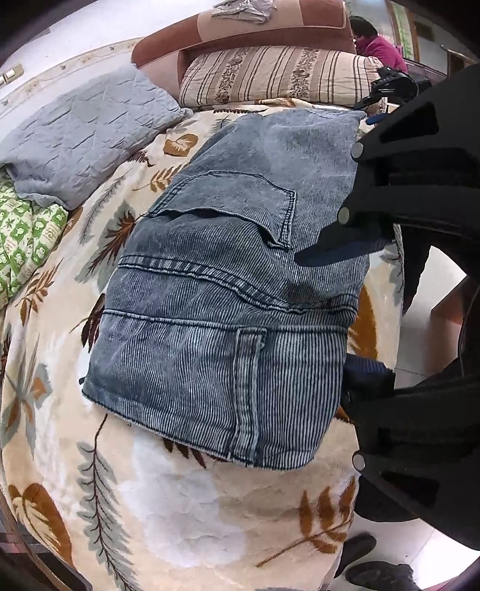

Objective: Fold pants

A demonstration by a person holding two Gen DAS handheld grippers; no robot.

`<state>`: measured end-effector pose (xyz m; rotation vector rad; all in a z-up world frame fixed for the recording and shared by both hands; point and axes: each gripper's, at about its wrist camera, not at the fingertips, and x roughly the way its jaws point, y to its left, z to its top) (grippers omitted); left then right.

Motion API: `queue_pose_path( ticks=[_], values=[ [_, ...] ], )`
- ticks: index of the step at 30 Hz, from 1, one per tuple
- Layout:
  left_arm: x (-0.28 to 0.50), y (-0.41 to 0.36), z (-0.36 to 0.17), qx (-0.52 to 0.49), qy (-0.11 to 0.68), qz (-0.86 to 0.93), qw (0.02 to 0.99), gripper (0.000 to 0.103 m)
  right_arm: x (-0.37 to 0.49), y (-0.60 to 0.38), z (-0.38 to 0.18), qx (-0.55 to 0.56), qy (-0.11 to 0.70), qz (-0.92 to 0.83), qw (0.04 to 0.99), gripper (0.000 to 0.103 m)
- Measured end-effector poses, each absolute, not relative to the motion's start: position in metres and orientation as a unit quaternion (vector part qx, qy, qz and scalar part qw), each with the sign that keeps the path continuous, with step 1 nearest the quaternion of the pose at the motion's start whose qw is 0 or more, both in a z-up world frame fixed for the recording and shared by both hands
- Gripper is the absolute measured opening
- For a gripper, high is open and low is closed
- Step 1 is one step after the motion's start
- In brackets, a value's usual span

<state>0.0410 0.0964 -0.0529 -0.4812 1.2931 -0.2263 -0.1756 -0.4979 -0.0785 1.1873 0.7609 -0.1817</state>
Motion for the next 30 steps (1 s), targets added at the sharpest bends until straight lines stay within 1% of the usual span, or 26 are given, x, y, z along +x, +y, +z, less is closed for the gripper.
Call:
queue_pose_path(
  ticks=[3, 7, 8, 9, 10, 11, 13, 14, 16, 18, 20, 22, 23, 24, 26, 27, 28, 29, 30],
  values=[
    [0.044, 0.093, -0.054, -0.222, 0.598, -0.098, 0.764, 0.047, -0.182, -0.517, -0.087, 0.572, 0.33, -0.096, 0.745, 0.049],
    [0.049, 0.093, -0.059, -0.231, 0.604, -0.077, 0.759, 0.046, -0.163, -0.523, -0.087, 0.553, 0.324, -0.084, 0.763, 0.048],
    [0.05, 0.094, -0.061, -0.239, 0.607, -0.072, 0.754, 0.045, -0.161, -0.526, -0.088, 0.547, 0.329, -0.082, 0.765, 0.043],
    [0.051, 0.096, -0.062, -0.248, 0.609, -0.067, 0.751, 0.043, -0.156, -0.527, -0.087, 0.538, 0.337, -0.08, 0.768, 0.024],
    [0.053, 0.096, -0.061, -0.25, 0.608, -0.06, 0.751, 0.028, -0.148, -0.528, -0.085, 0.525, 0.349, -0.079, 0.772, 0.013],
    [0.054, 0.097, -0.06, -0.249, 0.609, -0.055, 0.751, 0.012, -0.14, -0.53, -0.08, 0.517, 0.357, -0.074, 0.774, 0.009],
    [0.055, 0.098, -0.051, -0.256, 0.604, -0.054, 0.753, 0.012, -0.127, -0.537, -0.06, 0.498, 0.352, -0.056, 0.79, 0.009],
    [0.054, 0.099, -0.045, -0.26, 0.597, -0.055, 0.757, 0.012, -0.122, -0.542, -0.04, 0.478, 0.335, -0.045, 0.811, 0.009],
    [0.05, 0.097, -0.031, -0.261, 0.583, -0.06, 0.767, 0.012, -0.12, -0.55, 0.01, 0.433, 0.273, -0.02, 0.859, 0.007],
    [0.046, 0.093, -0.022, -0.24, 0.575, -0.058, 0.78, 0.012, -0.123, -0.558, 0.035, 0.405, 0.238, -0.025, 0.882, 0.006],
    [0.044, 0.09, -0.029, -0.225, 0.584, -0.051, 0.779, 0.012, -0.122, -0.57, 0.028, 0.399, 0.248, -0.047, 0.882, 0.006],
    [0.043, 0.088, -0.045, -0.213, 0.605, -0.039, 0.766, 0.012, -0.12, -0.582, -0.003, 0.414, 0.287, -0.081, 0.86, 0.006],
    [0.043, 0.09, -0.054, -0.215, 0.616, -0.036, 0.757, 0.012, -0.123, -0.587, -0.026, 0.43, 0.312, -0.101, 0.841, 0.007],
    [0.043, 0.093, -0.059, -0.223, 0.621, -0.036, 0.75, 0.012, -0.126, -0.59, -0.042, 0.451, 0.323, -0.101, 0.826, 0.011],
    [0.043, 0.097, -0.058, -0.236, 0.62, -0.042, 0.747, 0.012, -0.132, -0.59, -0.059, 0.487, 0.319, -0.096, 0.807, 0.012],
    [0.044, 0.098, -0.054, -0.239, 0.615, -0.047, 0.75, 0.012, -0.134, -0.588, -0.058, 0.497, 0.305, -0.088, 0.807, 0.016],
    [0.045, 0.098, -0.052, -0.236, 0.611, -0.048, 0.754, 0.013, -0.137, -0.586, -0.057, 0.504, 0.296, -0.079, 0.808, 0.023],
    [0.046, 0.097, -0.049, -0.231, 0.606, -0.051, 0.76, 0.016, -0.138, -0.584, -0.056, 0.511, 0.291, -0.077, 0.805, 0.05],
    [0.045, 0.096, -0.049, -0.228, 0.605, -0.054, 0.761, 0.018, -0.138, -0.584, -0.057, 0.521, 0.285, -0.077, 0.801, 0.072]
  ],
)
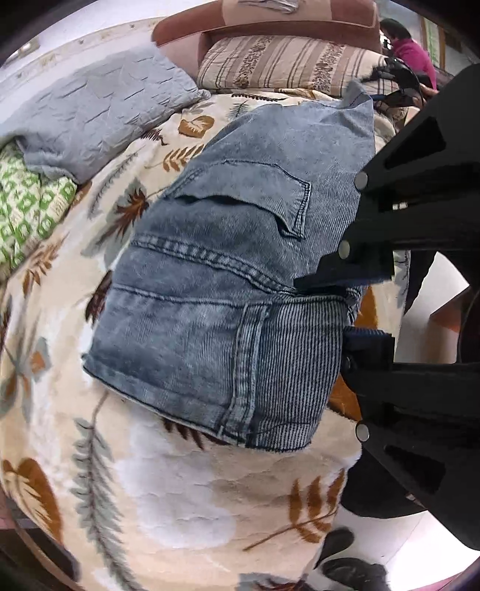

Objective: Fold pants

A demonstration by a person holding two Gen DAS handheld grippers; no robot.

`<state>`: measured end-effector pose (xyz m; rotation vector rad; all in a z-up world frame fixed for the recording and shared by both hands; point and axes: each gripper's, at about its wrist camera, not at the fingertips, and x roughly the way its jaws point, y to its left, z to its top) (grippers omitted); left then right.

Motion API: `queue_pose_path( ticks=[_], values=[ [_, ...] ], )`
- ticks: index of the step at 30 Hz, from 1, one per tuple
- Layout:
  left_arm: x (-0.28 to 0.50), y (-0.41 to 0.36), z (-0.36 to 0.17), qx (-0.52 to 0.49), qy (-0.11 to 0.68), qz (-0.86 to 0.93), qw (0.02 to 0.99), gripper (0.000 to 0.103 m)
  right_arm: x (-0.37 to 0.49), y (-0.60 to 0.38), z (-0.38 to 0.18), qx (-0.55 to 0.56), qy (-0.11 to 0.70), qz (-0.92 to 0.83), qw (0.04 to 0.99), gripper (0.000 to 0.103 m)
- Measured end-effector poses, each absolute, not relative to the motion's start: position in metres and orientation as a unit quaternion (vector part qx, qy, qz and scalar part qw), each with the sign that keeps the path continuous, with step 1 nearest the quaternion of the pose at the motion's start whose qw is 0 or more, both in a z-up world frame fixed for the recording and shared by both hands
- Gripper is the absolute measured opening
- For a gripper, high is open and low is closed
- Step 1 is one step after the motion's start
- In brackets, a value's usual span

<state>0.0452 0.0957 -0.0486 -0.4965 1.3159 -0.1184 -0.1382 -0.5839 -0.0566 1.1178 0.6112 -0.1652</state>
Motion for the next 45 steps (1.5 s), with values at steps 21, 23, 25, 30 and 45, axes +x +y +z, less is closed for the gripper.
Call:
queue_pose_path(
  ticks=[21, 23, 25, 30, 45],
  values=[
    [0.062, 0.092, -0.051, -0.257, 0.603, -0.051, 0.754, 0.011, -0.103, -0.566, -0.058, 0.46, 0.367, -0.065, 0.806, 0.011],
    [0.057, 0.093, -0.036, -0.263, 0.59, -0.056, 0.761, 0.011, -0.095, -0.569, -0.006, 0.418, 0.323, -0.038, 0.848, 0.003],
    [0.052, 0.09, -0.023, -0.252, 0.578, -0.062, 0.774, 0.011, -0.092, -0.569, 0.035, 0.379, 0.287, -0.022, 0.88, 0.0],
    [0.047, 0.081, -0.047, -0.206, 0.606, -0.044, 0.767, 0.011, -0.086, -0.581, 0.013, 0.345, 0.332, -0.063, 0.876, 0.0],
    [0.053, 0.078, -0.059, -0.208, 0.616, -0.062, 0.757, 0.039, -0.16, -0.55, -0.079, 0.528, 0.357, -0.048, 0.769, 0.058]
  ],
)
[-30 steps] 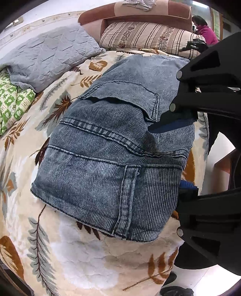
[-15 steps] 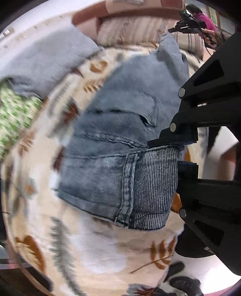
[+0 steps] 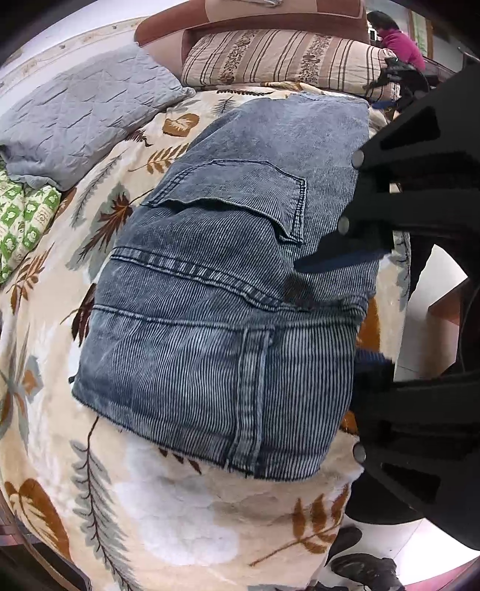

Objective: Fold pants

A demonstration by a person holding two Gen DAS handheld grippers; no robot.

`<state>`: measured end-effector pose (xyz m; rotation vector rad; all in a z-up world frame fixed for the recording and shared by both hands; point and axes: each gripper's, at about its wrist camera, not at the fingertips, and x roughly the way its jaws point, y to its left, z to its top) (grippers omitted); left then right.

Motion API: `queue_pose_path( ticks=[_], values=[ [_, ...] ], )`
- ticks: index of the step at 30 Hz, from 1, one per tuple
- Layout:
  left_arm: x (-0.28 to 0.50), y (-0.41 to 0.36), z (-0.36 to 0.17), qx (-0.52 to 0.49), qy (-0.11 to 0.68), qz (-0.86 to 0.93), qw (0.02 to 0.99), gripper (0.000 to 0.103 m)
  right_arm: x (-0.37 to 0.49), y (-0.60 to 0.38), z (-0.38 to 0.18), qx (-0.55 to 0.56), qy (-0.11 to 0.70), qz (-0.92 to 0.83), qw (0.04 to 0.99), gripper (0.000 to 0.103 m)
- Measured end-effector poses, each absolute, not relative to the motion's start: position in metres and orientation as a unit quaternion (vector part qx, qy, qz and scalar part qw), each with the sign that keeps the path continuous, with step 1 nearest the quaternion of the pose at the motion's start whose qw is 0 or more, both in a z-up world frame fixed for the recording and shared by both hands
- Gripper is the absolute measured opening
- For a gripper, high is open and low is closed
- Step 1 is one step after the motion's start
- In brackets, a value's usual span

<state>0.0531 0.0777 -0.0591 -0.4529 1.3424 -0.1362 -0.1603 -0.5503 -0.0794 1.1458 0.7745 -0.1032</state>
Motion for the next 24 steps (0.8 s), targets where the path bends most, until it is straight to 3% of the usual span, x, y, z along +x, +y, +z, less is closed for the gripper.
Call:
queue_pose_path(
  ticks=[2, 4, 5, 6, 7, 8, 11, 16, 18, 20, 24],
  values=[
    [0.054, 0.077, -0.06, -0.211, 0.618, -0.069, 0.754, 0.049, -0.153, -0.544, -0.096, 0.544, 0.362, -0.051, 0.755, 0.058],
    [0.054, 0.079, -0.06, -0.213, 0.617, -0.072, 0.754, 0.051, -0.145, -0.54, -0.103, 0.571, 0.328, -0.019, 0.753, 0.04],
    [0.054, 0.08, -0.06, -0.214, 0.616, -0.071, 0.755, 0.05, -0.141, -0.538, -0.103, 0.57, 0.321, -0.013, 0.756, 0.018],
    [0.055, 0.08, -0.06, -0.214, 0.614, -0.074, 0.756, 0.049, -0.135, -0.534, -0.103, 0.567, 0.323, -0.004, 0.758, 0.007],
    [0.056, 0.08, -0.06, -0.21, 0.613, -0.07, 0.758, 0.032, -0.126, -0.53, -0.105, 0.559, 0.332, 0.003, 0.76, 0.007],
    [0.057, 0.081, -0.06, -0.204, 0.614, -0.061, 0.76, 0.009, -0.122, -0.528, -0.104, 0.549, 0.342, -0.008, 0.762, 0.006],
    [0.061, 0.091, -0.061, -0.236, 0.619, -0.059, 0.747, 0.009, -0.105, -0.535, -0.094, 0.541, 0.356, -0.014, 0.762, 0.004],
    [0.049, 0.088, -0.023, -0.248, 0.583, -0.088, 0.769, 0.009, -0.085, -0.537, 0.032, 0.436, 0.254, 0.048, 0.862, 0.003],
    [0.046, 0.081, -0.021, -0.225, 0.578, -0.09, 0.779, 0.009, -0.086, -0.533, 0.045, 0.404, 0.255, 0.045, 0.877, 0.003],
    [0.045, 0.078, -0.04, -0.216, 0.601, -0.086, 0.765, 0.01, -0.087, -0.535, 0.023, 0.401, 0.282, 0.021, 0.871, 0.003],
    [0.044, 0.084, -0.08, -0.225, 0.648, -0.076, 0.724, 0.01, -0.103, -0.549, -0.077, 0.451, 0.379, -0.049, 0.807, 0.003]
  ],
)
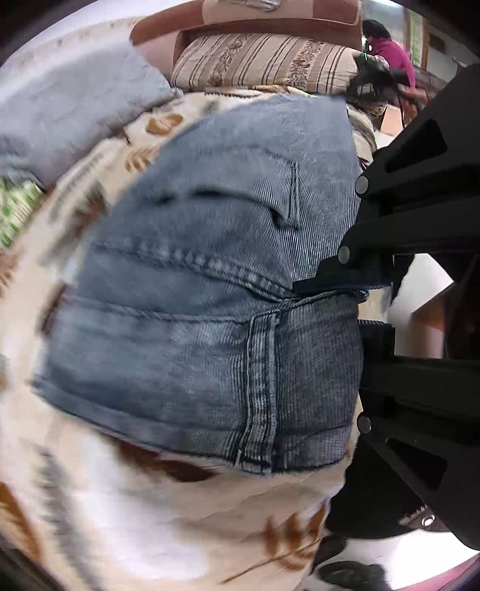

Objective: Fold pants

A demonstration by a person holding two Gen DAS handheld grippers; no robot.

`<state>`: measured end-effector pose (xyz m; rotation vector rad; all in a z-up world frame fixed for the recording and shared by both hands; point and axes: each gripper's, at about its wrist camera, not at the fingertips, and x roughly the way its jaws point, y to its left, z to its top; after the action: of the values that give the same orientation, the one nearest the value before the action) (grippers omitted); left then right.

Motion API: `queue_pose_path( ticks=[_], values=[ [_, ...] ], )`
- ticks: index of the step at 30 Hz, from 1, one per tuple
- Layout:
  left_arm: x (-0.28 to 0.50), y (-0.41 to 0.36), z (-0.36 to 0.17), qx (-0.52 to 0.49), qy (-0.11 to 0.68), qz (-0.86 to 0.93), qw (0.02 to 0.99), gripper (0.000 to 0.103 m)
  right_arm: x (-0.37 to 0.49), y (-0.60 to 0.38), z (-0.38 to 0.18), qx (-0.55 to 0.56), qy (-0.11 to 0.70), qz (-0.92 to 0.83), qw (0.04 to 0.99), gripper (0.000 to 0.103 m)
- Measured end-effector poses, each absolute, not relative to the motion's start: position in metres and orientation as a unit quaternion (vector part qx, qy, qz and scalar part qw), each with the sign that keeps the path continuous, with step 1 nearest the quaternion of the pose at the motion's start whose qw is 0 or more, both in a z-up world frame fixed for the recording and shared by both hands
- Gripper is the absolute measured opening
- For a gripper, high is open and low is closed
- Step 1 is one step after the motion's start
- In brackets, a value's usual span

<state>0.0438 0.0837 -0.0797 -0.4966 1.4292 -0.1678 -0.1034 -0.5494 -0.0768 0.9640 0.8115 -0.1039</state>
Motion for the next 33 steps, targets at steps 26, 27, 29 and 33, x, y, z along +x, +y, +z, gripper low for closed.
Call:
queue_pose_path(
  ticks=[26, 27, 29, 33],
  values=[
    [0.131, 0.156, -0.046, -0.203, 0.617, -0.077, 0.756, 0.067, 0.081, -0.348, -0.008, 0.25, 0.488, 0.17, 0.819, 0.04],
    [0.135, 0.155, -0.051, -0.205, 0.624, -0.08, 0.75, 0.067, 0.106, -0.324, -0.013, 0.233, 0.506, 0.186, 0.81, 0.04],
    [0.142, 0.155, -0.062, -0.215, 0.634, -0.093, 0.737, 0.067, 0.133, -0.292, -0.02, 0.207, 0.524, 0.19, 0.804, 0.041],
    [0.15, 0.156, -0.084, -0.252, 0.653, -0.137, 0.701, 0.072, 0.167, -0.245, -0.045, 0.119, 0.574, 0.207, 0.783, 0.049]
  ],
)
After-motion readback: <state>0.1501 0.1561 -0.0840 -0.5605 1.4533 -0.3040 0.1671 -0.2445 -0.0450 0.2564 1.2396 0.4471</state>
